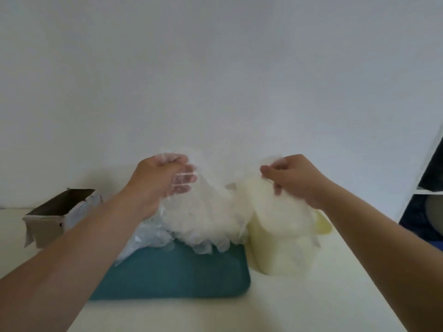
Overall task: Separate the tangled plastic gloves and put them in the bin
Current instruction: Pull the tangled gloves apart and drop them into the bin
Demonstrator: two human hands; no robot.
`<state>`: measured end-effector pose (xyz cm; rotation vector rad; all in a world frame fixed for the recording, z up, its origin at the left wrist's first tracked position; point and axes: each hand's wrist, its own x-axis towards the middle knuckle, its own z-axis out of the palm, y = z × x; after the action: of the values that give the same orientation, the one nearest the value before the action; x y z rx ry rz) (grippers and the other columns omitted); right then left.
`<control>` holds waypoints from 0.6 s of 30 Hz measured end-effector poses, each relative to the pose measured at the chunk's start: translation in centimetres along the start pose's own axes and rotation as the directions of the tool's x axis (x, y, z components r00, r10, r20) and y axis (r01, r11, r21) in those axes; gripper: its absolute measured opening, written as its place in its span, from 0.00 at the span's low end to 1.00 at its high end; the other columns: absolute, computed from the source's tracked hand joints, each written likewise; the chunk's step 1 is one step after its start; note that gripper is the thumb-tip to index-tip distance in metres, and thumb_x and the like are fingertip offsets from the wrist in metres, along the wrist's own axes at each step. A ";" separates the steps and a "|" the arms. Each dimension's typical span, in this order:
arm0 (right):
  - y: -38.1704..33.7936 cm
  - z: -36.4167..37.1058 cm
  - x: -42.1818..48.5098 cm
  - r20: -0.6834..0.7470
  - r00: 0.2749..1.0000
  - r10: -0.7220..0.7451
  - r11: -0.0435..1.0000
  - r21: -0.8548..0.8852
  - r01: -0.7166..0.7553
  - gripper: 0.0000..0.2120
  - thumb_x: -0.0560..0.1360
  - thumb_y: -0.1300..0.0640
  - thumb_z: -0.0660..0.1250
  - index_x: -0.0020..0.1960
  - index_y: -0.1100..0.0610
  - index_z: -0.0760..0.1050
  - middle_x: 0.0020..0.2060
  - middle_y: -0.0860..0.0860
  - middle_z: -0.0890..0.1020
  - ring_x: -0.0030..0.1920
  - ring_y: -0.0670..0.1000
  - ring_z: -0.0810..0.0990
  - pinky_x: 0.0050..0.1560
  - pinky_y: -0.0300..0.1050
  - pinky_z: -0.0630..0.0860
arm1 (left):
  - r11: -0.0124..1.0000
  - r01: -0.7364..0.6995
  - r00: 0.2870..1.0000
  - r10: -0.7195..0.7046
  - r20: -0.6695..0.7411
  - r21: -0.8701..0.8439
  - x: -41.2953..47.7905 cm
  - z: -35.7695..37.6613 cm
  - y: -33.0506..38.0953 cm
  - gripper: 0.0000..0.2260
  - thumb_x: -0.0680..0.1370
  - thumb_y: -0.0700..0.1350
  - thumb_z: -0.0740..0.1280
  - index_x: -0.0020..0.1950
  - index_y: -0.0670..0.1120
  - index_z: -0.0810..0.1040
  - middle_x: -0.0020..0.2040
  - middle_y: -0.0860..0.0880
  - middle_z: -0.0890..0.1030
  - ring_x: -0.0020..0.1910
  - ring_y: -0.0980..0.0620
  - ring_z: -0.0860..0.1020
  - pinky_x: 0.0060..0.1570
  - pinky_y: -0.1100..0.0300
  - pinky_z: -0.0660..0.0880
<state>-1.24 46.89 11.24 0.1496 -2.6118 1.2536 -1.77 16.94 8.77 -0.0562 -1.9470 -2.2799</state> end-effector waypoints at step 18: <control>8.2 -1.4 5.7 -0.049 0.999 0.004 0.990 -0.139 -0.011 0.29 0.63 0.49 0.86 0.60 0.44 0.77 0.51 0.43 0.81 0.47 0.48 0.83 0.50 0.47 0.83 | 0.996 0.073 0.946 -0.083 0.314 0.041 2.6 13.4 1.7 0.04 0.82 0.39 0.70 0.54 0.46 0.82 0.44 0.47 0.87 0.34 0.53 0.85 0.28 0.64 0.78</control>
<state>-8.13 53.15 7.40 0.0838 -2.6492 1.0587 -4.96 29.67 12.88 -0.3697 -2.1661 -2.4178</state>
